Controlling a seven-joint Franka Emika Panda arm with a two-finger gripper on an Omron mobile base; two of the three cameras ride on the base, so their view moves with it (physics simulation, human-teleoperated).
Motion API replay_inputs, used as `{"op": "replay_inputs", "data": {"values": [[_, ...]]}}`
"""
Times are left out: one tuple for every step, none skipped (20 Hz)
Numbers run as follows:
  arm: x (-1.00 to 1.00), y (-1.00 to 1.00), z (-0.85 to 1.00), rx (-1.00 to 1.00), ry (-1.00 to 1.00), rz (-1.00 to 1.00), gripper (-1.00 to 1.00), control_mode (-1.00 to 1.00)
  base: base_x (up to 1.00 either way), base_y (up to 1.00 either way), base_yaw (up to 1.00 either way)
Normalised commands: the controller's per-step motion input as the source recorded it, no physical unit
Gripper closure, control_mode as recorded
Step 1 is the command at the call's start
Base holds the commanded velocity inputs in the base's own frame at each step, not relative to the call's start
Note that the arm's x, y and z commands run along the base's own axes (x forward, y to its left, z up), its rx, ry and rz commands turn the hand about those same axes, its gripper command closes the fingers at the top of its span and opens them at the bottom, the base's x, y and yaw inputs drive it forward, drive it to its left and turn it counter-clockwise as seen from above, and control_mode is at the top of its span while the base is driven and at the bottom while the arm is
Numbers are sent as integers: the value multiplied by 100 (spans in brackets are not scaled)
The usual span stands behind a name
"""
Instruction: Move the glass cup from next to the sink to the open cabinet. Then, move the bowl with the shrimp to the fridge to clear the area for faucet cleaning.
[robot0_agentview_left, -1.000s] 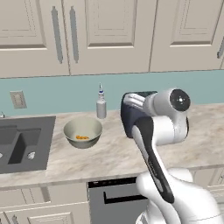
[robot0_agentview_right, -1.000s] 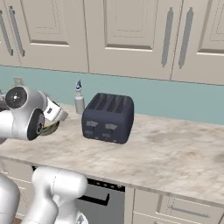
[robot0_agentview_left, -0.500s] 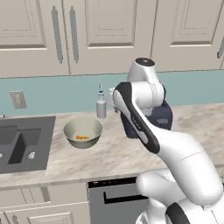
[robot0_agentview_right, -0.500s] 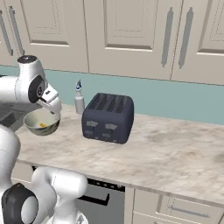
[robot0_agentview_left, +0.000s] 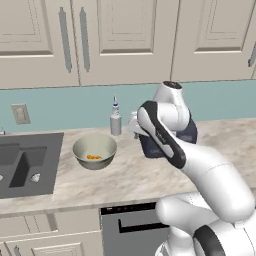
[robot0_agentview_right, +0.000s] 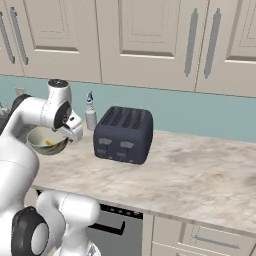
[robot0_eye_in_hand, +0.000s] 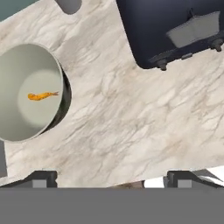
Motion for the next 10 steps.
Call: {"op": "replay_inputs", "data": {"values": [[41,23,-39,3,-10,-2,-100,-100,0,0,0],[46,34,-36,2,-7,-3,-100,-100,0,0,0],[54,45,-26,0,-3,-5,-100,-100,0,0,0],[58,51,-16,0,0,-6,-100,-100,0,0,0],[62,54,-11,0,0,-6,-100,-100,0,0,0],[68,54,-5,0,0,-7,-100,-100,0,0,0],[69,51,0,0,0,-7,-100,-100,0,0,0],[64,34,0,0,0,-8,-100,-100,0,0,0],[61,31,0,0,0,-7,-100,-100,0,0,0],[69,28,0,0,3,-6,-100,-100,0,0,0]]}}
